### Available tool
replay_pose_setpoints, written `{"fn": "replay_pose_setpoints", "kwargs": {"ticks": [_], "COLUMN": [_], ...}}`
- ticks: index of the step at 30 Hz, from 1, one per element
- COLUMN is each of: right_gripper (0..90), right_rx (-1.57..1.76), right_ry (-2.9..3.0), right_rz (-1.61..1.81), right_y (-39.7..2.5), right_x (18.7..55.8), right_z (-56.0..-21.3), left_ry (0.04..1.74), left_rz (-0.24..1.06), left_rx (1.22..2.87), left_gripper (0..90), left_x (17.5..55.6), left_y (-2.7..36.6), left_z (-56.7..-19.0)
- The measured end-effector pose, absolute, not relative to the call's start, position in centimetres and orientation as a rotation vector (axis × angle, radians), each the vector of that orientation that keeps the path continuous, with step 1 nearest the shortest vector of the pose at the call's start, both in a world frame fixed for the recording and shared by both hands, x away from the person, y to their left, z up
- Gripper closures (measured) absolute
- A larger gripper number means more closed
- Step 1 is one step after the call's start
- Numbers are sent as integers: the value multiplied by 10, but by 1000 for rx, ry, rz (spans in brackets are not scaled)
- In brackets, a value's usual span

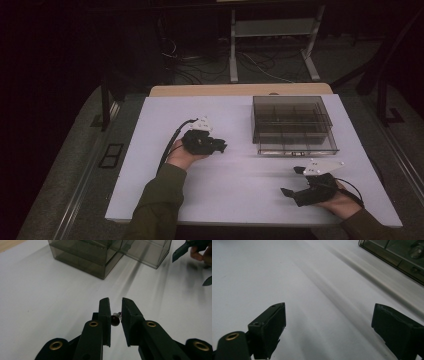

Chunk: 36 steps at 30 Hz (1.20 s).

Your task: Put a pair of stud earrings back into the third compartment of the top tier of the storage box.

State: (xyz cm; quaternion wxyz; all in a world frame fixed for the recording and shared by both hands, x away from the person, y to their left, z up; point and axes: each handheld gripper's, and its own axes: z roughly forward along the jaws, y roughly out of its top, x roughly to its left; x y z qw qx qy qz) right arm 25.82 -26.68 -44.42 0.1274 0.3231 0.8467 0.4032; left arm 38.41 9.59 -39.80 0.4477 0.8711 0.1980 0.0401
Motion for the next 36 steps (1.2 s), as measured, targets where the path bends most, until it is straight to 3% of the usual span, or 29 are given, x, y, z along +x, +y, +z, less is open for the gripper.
{"fn": "replay_pose_setpoints", "kwargs": {"ticks": [36], "right_gripper": [116], "right_rx": [934], "right_ry": [2473], "right_rz": [1183], "right_y": [-267], "right_x": [257], "right_z": [-444], "left_ry": [297], "left_rz": [53], "left_rx": [2090], "left_gripper": [769], "left_x": [389], "left_y": [12], "left_z": [-353]}}
